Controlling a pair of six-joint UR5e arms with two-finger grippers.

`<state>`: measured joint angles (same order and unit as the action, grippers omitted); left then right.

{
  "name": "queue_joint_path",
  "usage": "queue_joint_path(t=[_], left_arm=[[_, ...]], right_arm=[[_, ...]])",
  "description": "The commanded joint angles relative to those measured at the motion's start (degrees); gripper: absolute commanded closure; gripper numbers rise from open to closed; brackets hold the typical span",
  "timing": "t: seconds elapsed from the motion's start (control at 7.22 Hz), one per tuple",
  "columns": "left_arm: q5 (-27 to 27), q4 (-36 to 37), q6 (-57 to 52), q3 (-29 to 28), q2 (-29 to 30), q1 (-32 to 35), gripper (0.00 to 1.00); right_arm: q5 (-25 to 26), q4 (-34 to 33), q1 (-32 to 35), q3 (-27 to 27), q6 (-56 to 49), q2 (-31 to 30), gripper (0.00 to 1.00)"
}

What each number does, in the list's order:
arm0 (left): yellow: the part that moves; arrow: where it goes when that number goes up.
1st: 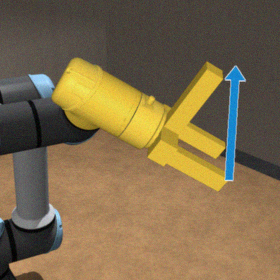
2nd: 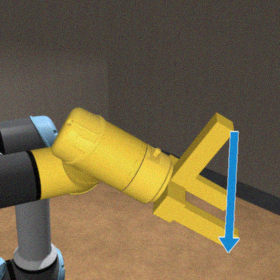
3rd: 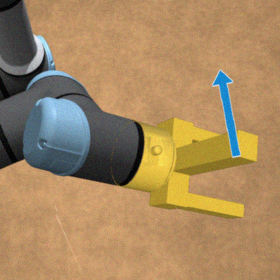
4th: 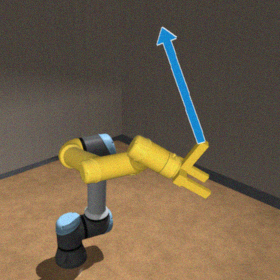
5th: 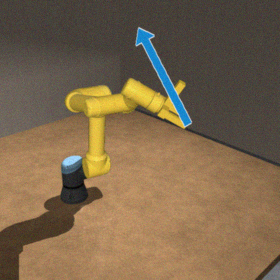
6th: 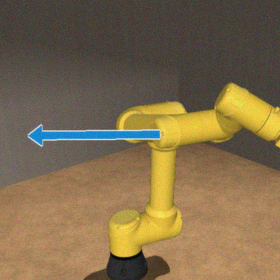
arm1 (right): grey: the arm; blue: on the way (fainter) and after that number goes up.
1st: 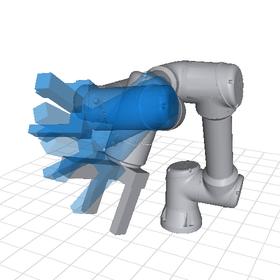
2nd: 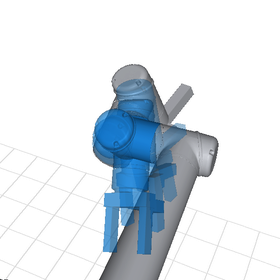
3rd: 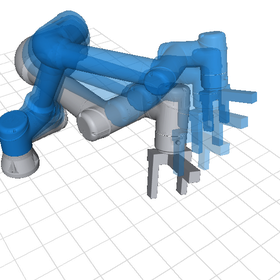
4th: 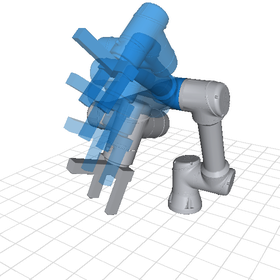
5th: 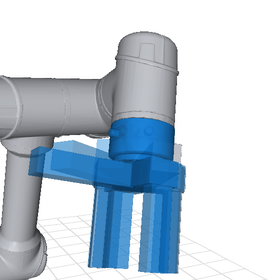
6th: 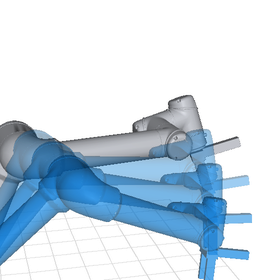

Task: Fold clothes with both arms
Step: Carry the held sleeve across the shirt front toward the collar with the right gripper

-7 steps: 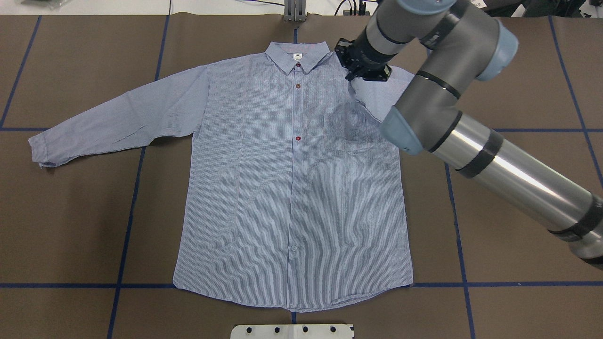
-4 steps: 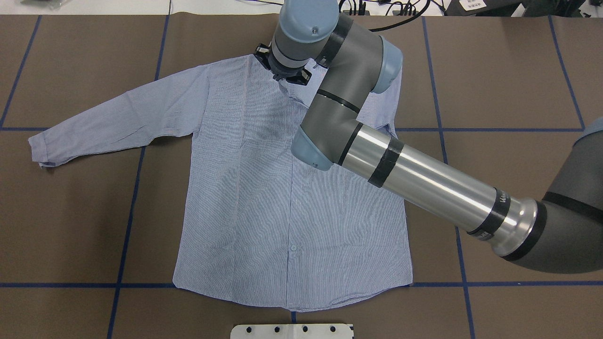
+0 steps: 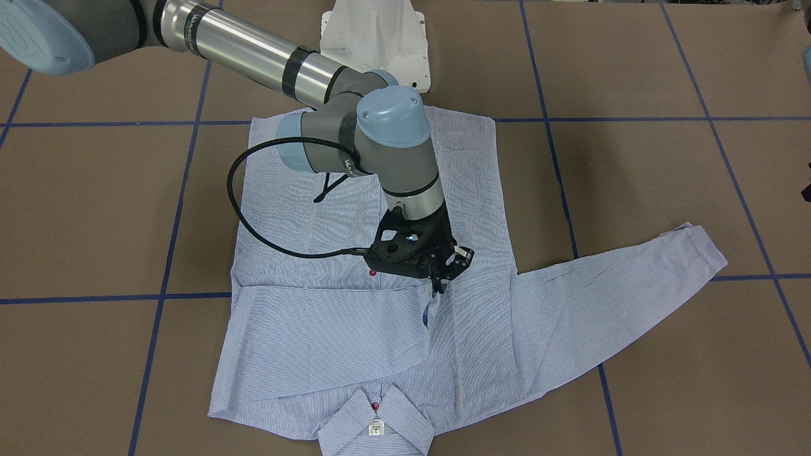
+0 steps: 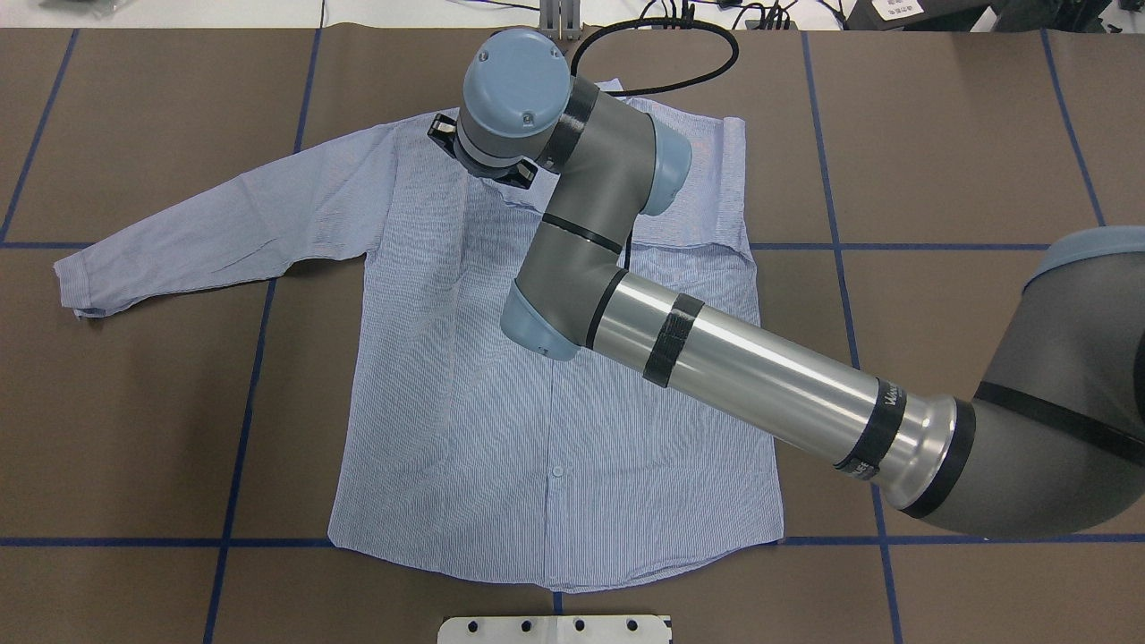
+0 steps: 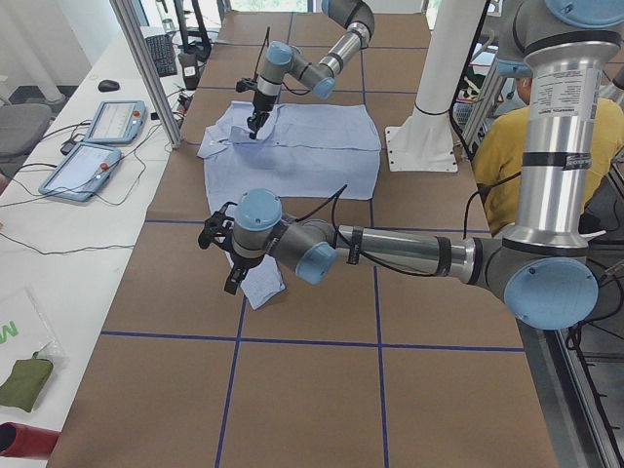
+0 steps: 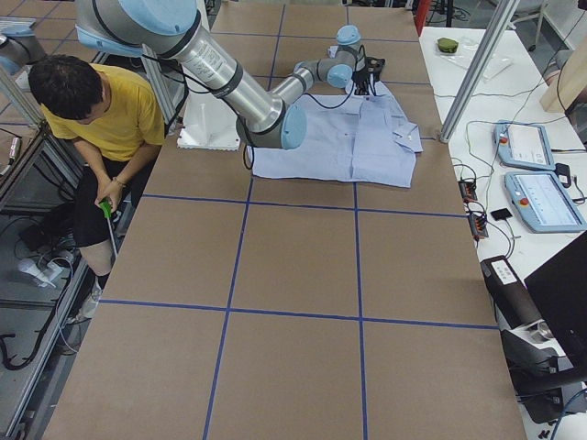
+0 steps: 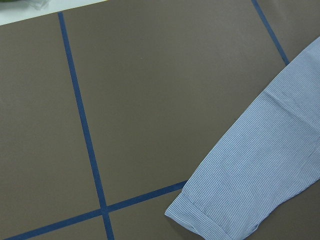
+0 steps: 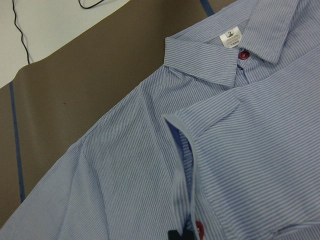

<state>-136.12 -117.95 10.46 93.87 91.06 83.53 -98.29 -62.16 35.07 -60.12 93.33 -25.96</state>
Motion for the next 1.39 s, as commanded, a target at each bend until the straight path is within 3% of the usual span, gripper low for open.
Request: queue_joint_path(t=[0.0,0.28,0.42,0.55,0.83,0.97,1.25], left_arm=[[0.1,0.0,0.0,0.0,0.0,-0.1,0.0],[0.1,0.0,-0.1,-0.1,0.0,-0.3,0.0],[0.0,0.0,-0.1,0.0,0.0,-1.1,0.0],[0.0,0.0,-0.1,-0.7,0.0,-1.8,0.0],[0.3,-0.5,2.7,-3.1,2.5,-5.9,0.0],[0.6,-5.1,8.8,-6.6,3.7,-7.1,0.0],[0.7,-15.4,20.9,-15.1,5.0,-9.0,0.04]], right_arm=[[0.6,4.1,-1.4,1.6,1.5,0.4,1.0],[2.9,5.4,-2.7,3.3,1.8,1.4,1.0],[3.5,5.4,-3.1,4.2,1.9,2.3,0.21],[5.0,5.4,-4.0,6.7,3.9,4.8,0.02],[6.9,5.3,-5.0,7.0,7.7,6.4,0.01],[6.9,4.9,-4.8,5.6,9.1,6.7,0.01],[6.4,0.8,-3.4,-5.7,9.9,-1.1,0.01]])
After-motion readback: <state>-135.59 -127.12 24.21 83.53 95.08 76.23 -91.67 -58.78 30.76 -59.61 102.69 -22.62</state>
